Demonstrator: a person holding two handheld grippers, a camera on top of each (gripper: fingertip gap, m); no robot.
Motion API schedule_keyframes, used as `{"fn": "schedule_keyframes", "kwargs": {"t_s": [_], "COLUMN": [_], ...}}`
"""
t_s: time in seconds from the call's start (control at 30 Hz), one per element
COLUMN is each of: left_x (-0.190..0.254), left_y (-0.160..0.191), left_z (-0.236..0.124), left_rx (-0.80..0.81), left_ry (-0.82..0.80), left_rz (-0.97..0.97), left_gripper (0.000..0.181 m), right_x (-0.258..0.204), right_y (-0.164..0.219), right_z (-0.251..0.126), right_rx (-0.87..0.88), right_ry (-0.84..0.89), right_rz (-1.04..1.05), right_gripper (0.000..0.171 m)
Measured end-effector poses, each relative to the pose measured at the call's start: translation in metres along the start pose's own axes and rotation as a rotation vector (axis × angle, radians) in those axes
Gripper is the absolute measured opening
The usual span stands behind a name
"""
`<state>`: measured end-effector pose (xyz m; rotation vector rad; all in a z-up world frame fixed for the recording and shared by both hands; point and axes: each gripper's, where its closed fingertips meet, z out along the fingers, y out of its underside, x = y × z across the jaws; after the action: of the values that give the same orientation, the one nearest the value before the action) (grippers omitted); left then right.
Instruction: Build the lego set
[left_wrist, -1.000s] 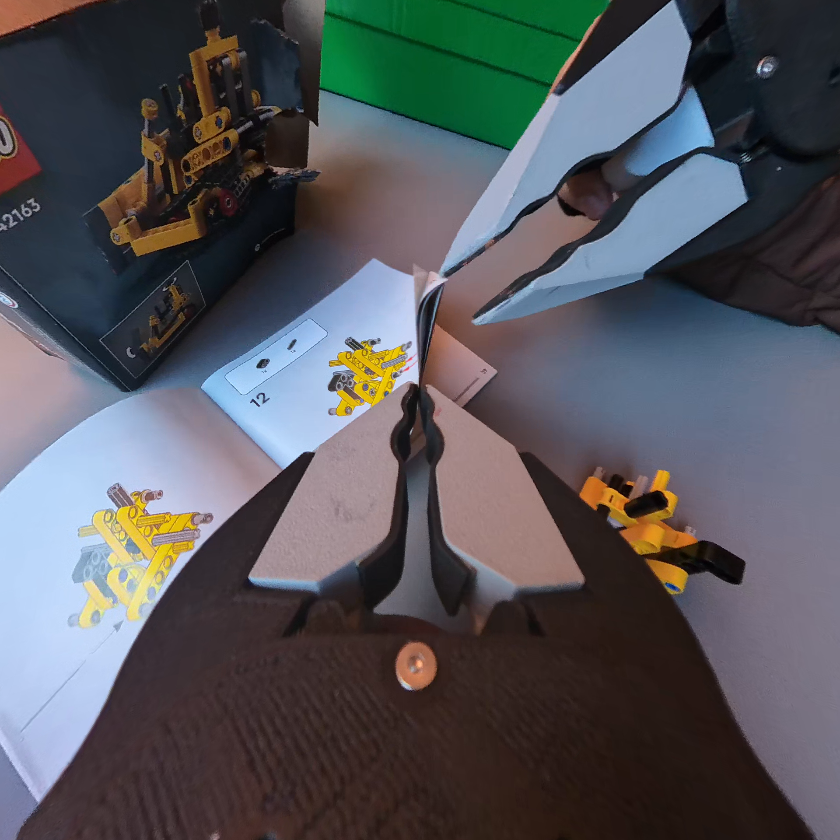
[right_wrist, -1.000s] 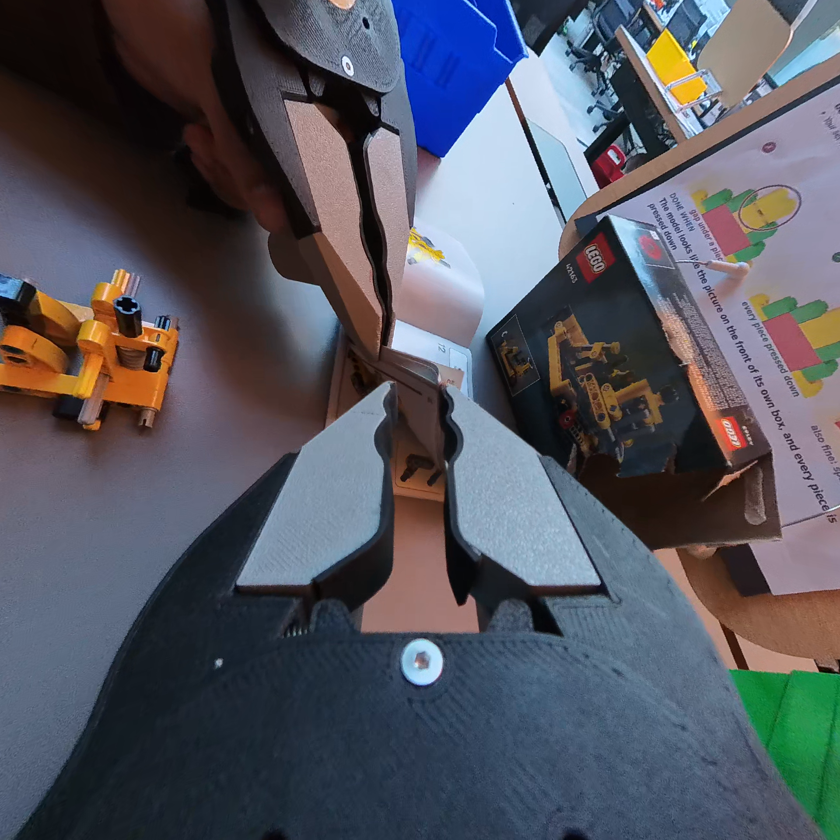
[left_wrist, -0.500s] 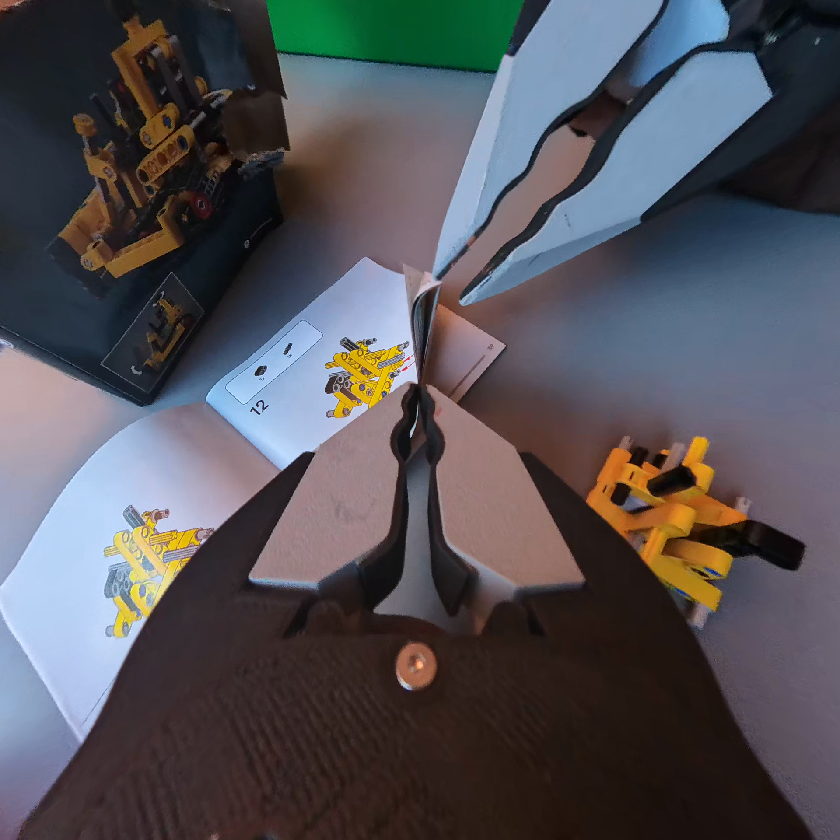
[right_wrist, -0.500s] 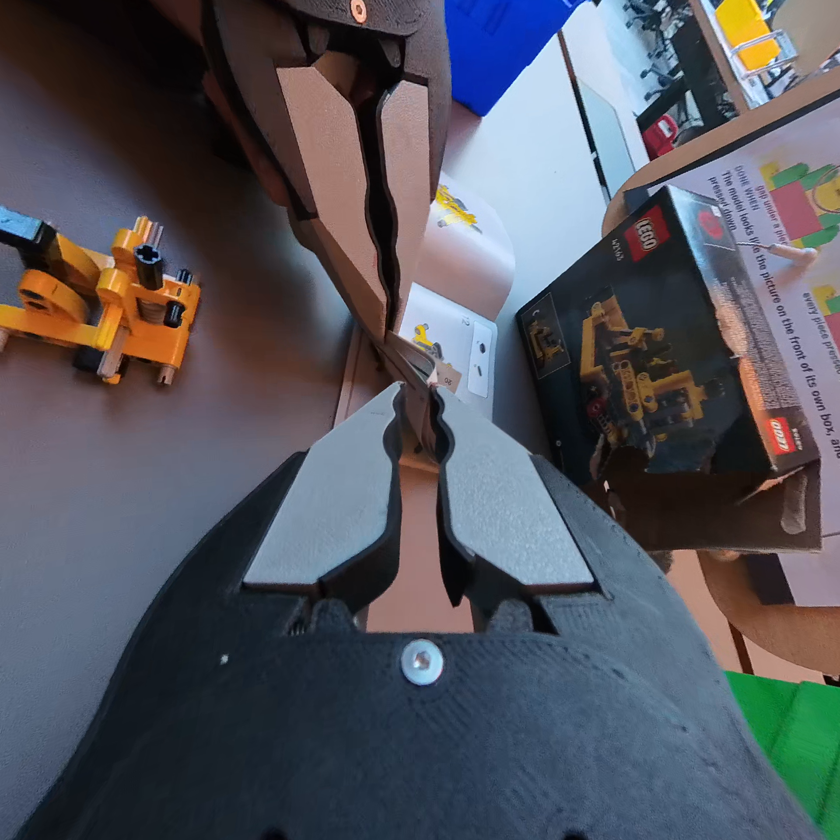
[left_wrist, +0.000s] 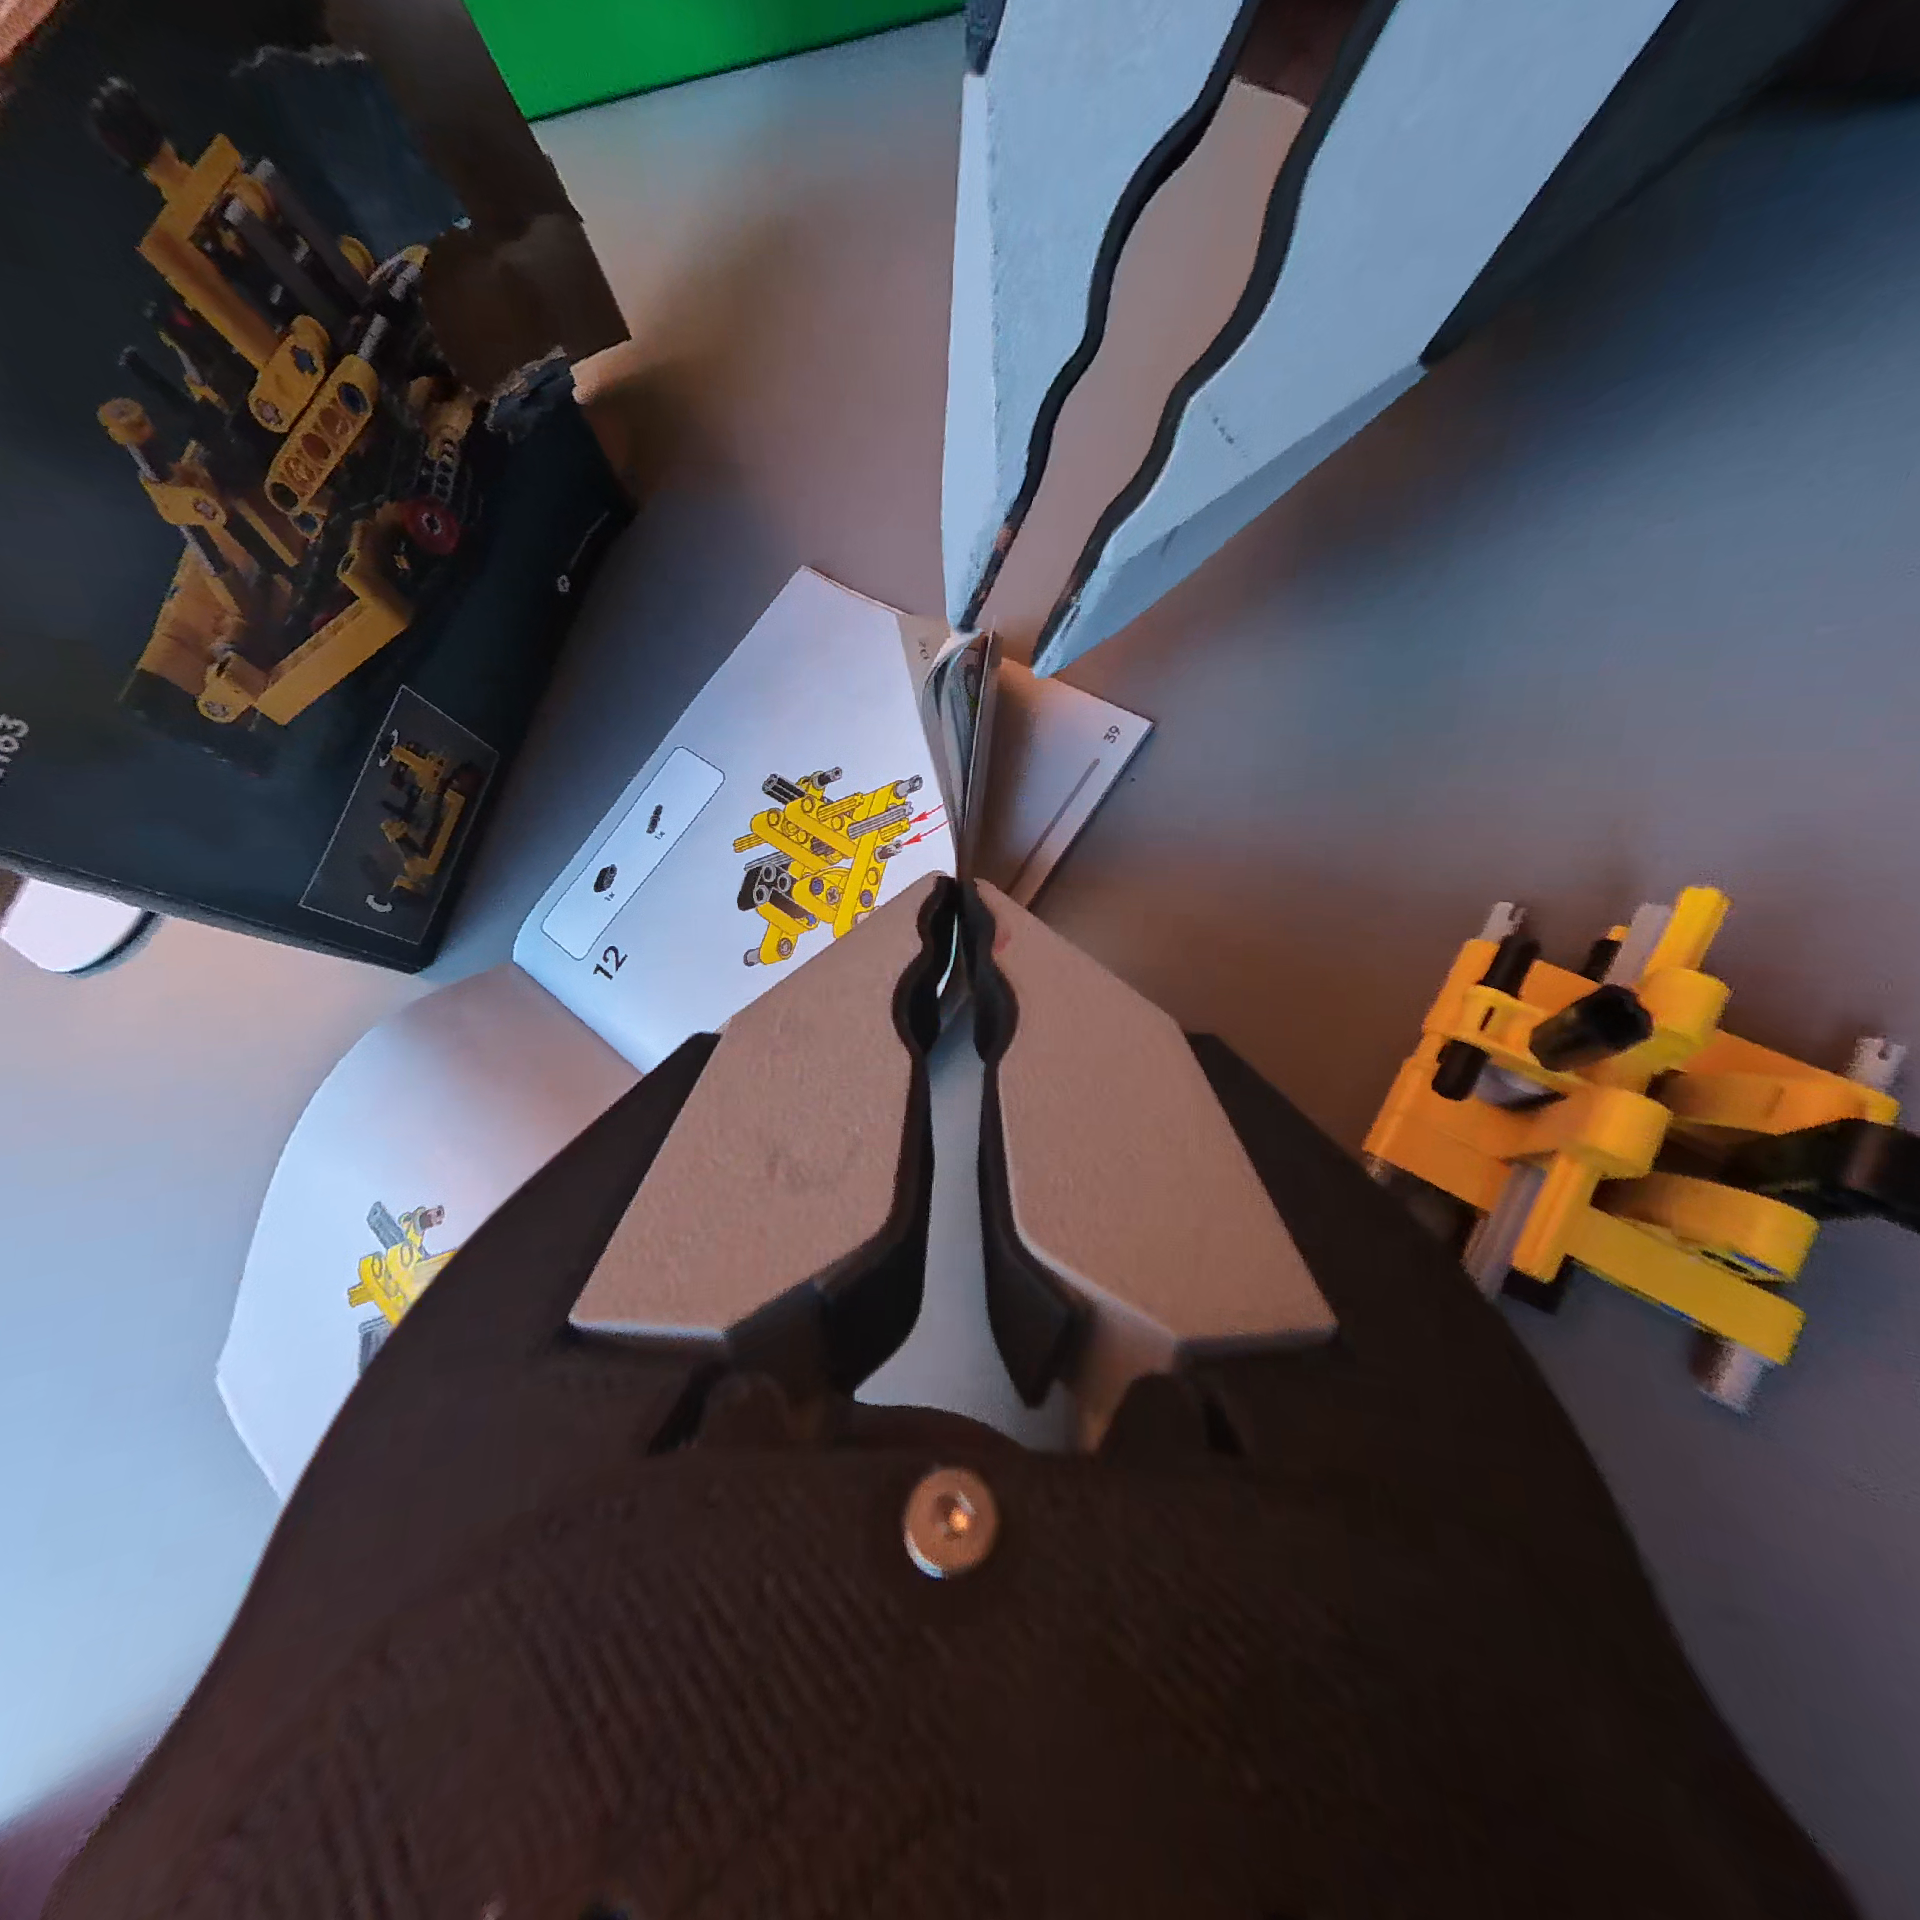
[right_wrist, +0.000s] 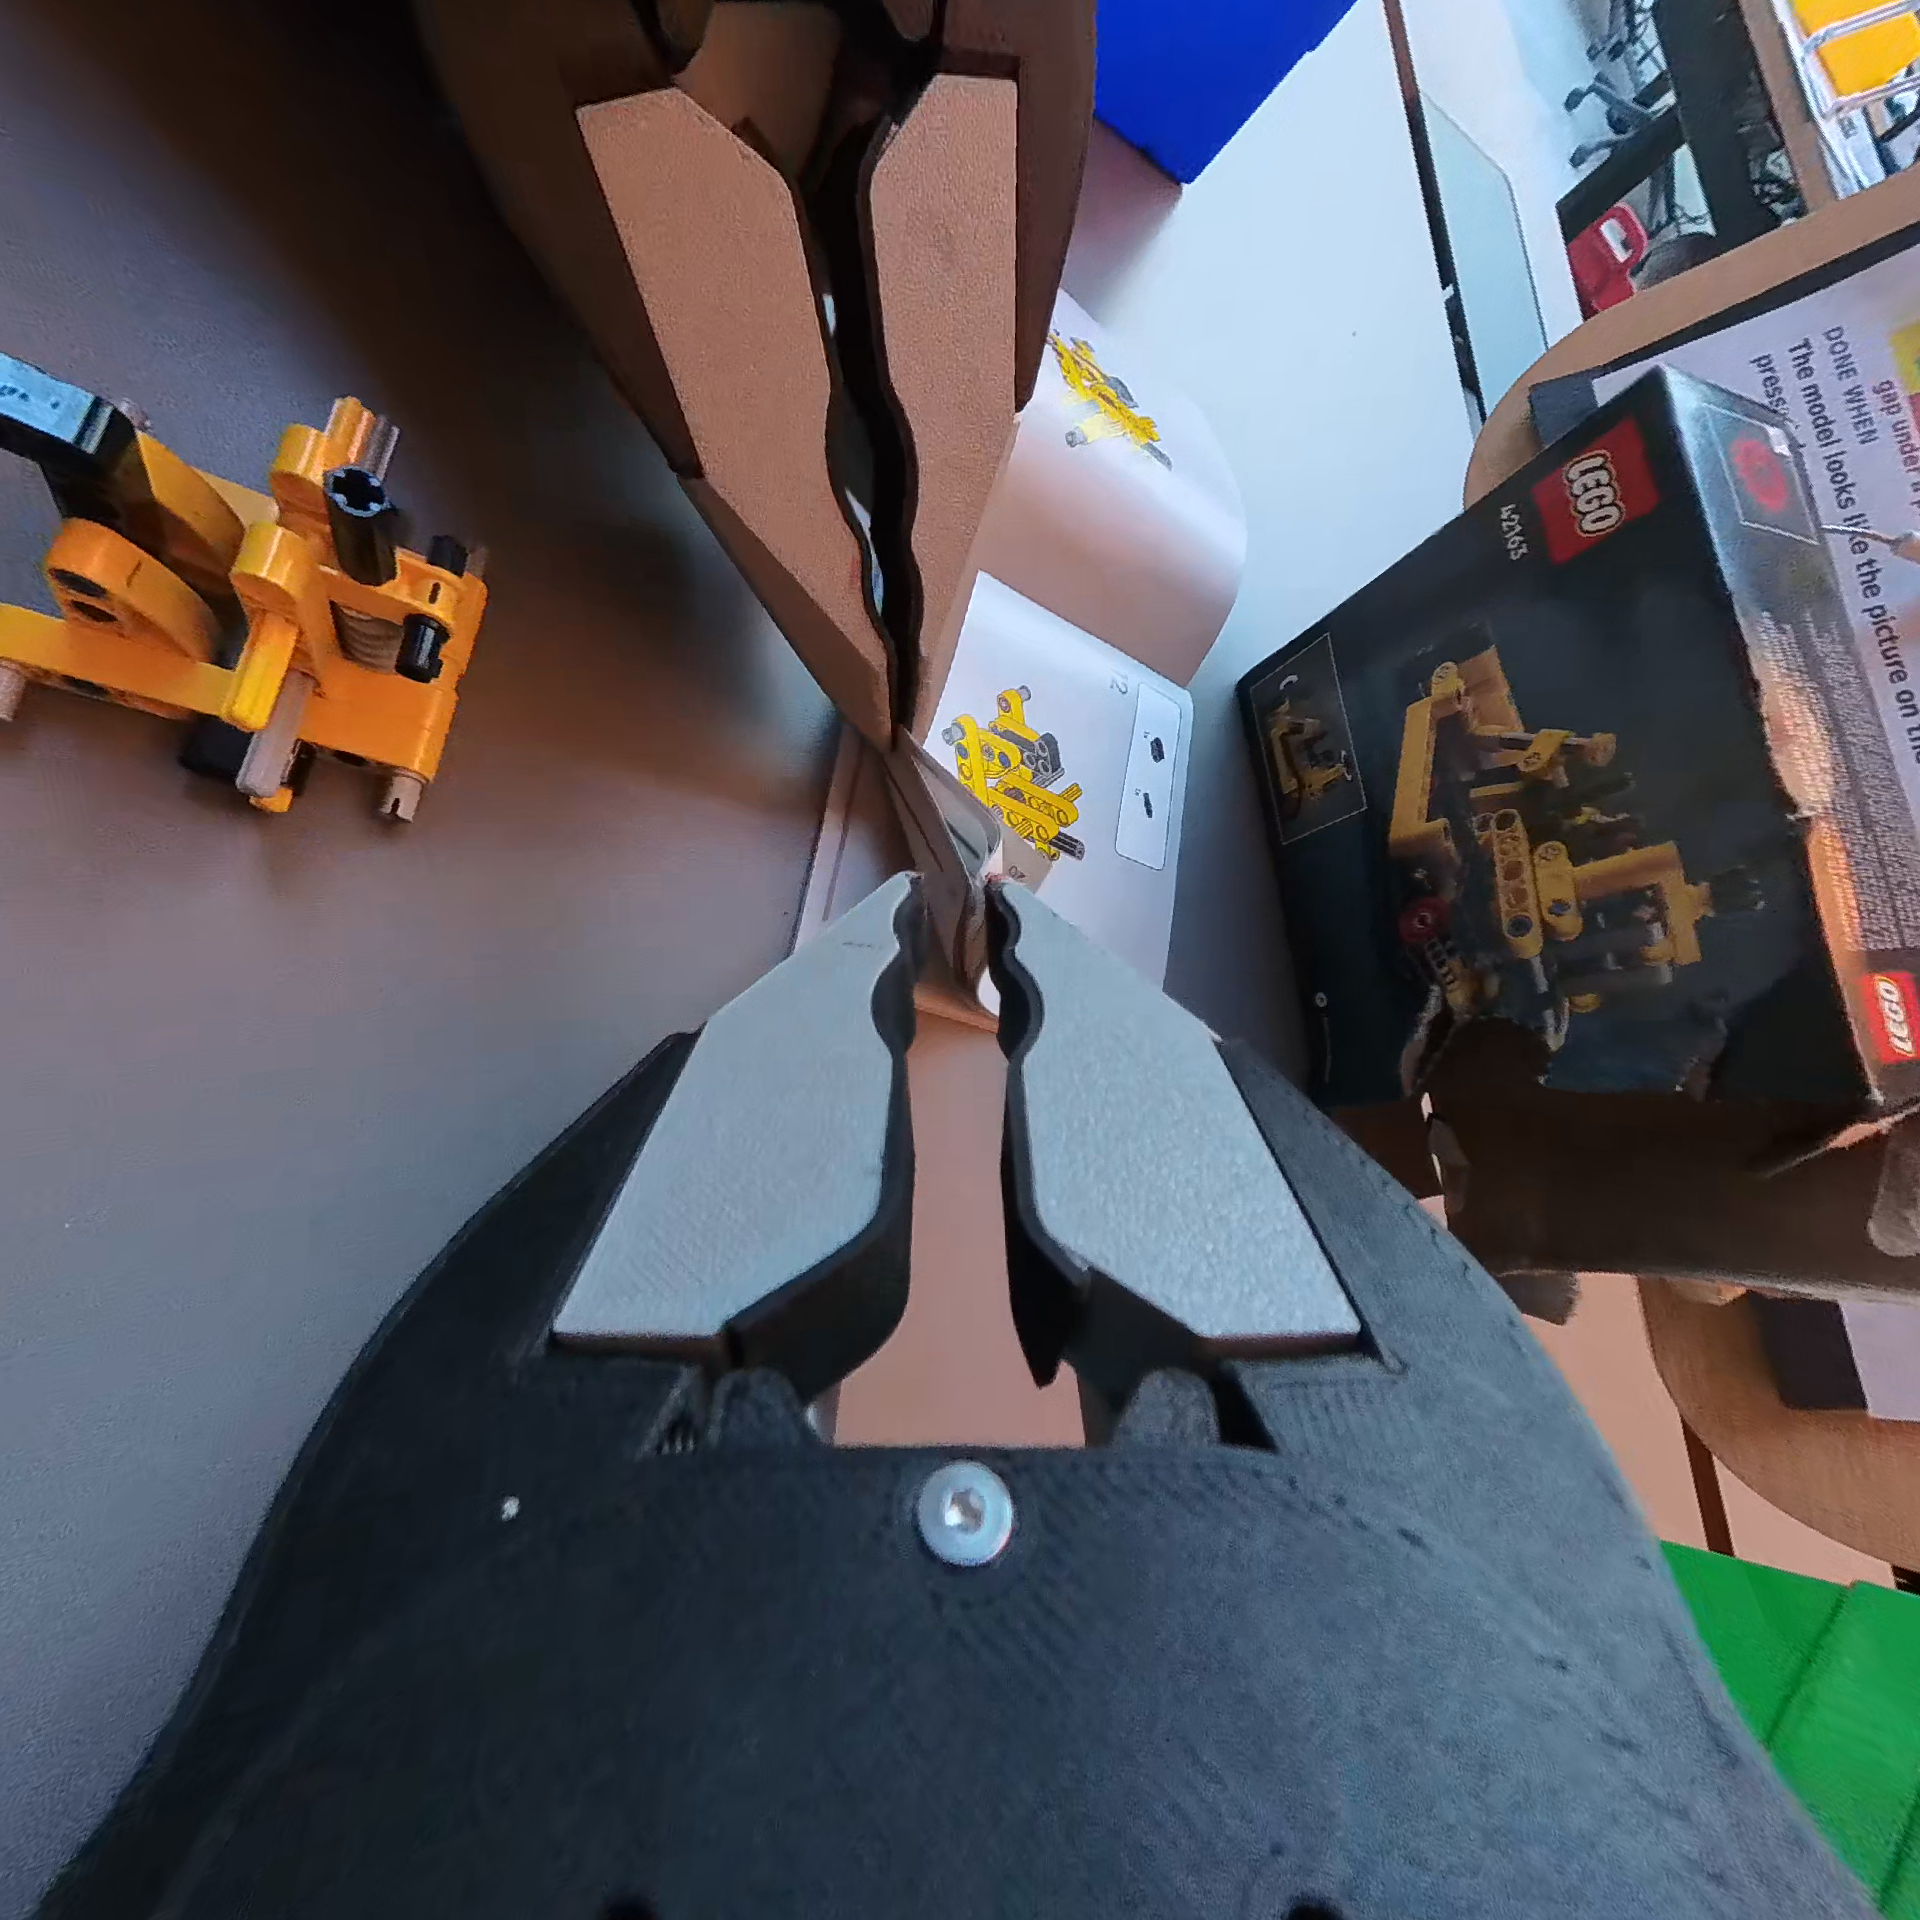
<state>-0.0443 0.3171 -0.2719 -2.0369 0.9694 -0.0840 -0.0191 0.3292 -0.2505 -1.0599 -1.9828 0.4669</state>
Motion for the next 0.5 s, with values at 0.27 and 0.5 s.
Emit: {"fn": "schedule_keyframes", "kwargs": {"t_s": [0.27,0.5], "left_x": [0.0012,0.0011], "left_y": [0.0012,0.0012], "left_z": [0.0000,-0.0004], "left_rx": [-0.014,-0.022], "left_ry": [-0.027,-0.068], "left_rz": [0.076,0.170], "left_gripper": [0.000,0.000], "right_x": [-0.0034,-0.0040], "right_y": [0.0011,0.0031], "right_z": [0.0015,0.0023], "right_rx": [-0.009,-0.021], "right_ry": [-0.016,-0.019], "right_rz": [-0.012,-0.019], "right_gripper": [0.008,0.010]}}
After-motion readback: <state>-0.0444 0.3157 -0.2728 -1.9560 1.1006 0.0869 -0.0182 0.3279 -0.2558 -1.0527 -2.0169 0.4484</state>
